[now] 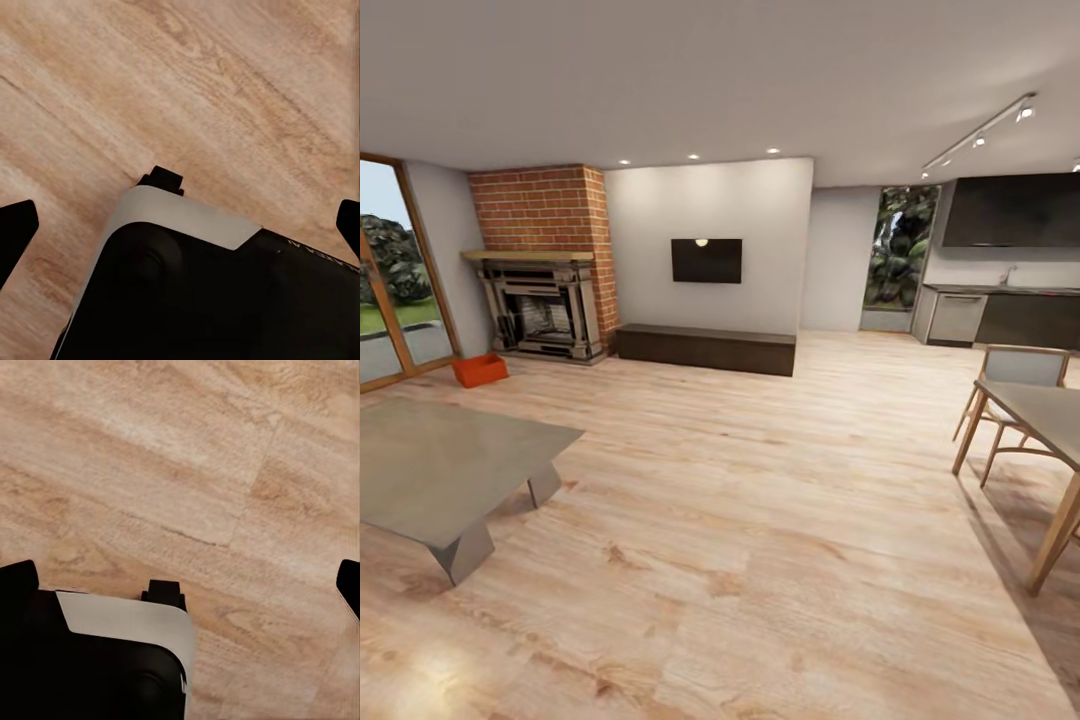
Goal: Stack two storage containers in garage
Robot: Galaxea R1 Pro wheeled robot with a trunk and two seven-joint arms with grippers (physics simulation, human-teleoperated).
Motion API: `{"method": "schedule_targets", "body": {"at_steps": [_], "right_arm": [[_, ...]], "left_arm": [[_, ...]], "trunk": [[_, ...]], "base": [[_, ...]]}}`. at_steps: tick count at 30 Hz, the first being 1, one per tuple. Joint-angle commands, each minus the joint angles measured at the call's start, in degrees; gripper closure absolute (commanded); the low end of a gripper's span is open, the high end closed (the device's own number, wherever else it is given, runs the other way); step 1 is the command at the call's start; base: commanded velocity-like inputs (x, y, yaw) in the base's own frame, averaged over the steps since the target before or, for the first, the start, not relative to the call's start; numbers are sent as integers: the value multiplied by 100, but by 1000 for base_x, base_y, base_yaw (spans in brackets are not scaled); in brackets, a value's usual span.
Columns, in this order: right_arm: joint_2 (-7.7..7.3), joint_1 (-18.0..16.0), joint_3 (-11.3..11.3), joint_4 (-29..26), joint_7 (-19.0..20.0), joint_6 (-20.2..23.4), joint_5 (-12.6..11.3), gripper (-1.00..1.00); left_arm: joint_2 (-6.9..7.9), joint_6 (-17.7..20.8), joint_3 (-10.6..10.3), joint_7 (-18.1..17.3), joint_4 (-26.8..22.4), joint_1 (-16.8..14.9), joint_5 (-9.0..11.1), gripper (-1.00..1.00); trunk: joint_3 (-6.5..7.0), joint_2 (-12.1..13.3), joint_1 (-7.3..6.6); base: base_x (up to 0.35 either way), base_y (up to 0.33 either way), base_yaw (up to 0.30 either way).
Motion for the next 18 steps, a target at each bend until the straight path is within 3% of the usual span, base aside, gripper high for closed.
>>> {"method": "schedule_targets", "body": {"at_steps": [1, 18], "right_arm": [[9, -7, 47, 18, 17, -30, -56, -100], [31, -7, 36, 20, 17, -20, -58, -100]], "left_arm": [[-2, -15, -49, 19, 1, -3, 50, -100], [-2, -16, -43, 26, 4, -3, 55, -100]], "trunk": [[-7, -4, 4], [-7, -4, 4]], "base": [[325, 0, 0], [325, 0, 0]]}}
